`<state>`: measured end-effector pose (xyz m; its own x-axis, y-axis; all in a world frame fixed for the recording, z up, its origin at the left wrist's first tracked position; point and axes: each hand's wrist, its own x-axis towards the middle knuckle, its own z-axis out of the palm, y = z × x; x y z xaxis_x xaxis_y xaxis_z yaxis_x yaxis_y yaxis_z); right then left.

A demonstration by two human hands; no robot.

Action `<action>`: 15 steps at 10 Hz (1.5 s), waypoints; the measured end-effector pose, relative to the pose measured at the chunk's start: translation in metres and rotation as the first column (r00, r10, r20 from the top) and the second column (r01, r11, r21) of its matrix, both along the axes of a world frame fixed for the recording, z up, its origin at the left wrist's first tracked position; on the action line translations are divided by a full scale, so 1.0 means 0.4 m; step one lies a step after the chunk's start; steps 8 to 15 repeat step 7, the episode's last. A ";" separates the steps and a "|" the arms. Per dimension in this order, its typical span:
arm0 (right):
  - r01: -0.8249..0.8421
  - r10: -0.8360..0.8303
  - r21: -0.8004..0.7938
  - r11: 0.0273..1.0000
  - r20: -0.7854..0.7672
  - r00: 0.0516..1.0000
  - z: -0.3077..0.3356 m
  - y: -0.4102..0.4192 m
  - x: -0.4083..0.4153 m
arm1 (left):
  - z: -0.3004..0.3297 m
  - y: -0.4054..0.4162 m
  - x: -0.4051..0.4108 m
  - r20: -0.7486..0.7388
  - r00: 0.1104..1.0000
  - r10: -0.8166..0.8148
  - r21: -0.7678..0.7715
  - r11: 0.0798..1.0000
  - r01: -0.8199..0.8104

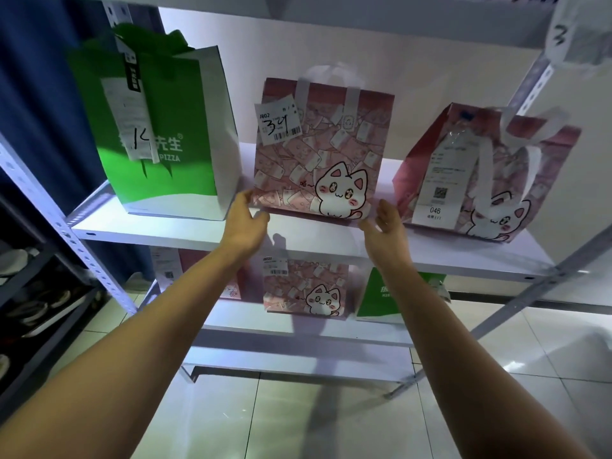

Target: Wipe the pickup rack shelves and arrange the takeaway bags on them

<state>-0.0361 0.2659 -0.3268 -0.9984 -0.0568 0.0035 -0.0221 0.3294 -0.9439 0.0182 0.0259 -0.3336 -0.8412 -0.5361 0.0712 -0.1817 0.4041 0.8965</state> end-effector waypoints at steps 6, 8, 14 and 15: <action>-0.057 0.059 -0.029 0.998 0.070 0.996 0.005 0.023 -0.009 | -0.011 -0.011 -0.026 0.026 1.000 0.016 0.032 0.999 -0.017; -0.023 0.025 -0.037 0.999 0.055 0.998 0.017 0.037 0.004 | 0.009 0.006 -0.012 -0.004 0.999 0.044 -0.019 0.999 -0.045; -0.023 0.025 -0.037 0.999 0.055 0.998 0.017 0.037 0.004 | 0.009 0.006 -0.012 -0.004 0.999 0.044 -0.019 0.999 -0.045; -0.023 0.025 -0.037 0.999 0.055 0.998 0.017 0.037 0.004 | 0.009 0.006 -0.012 -0.004 0.999 0.044 -0.019 0.999 -0.045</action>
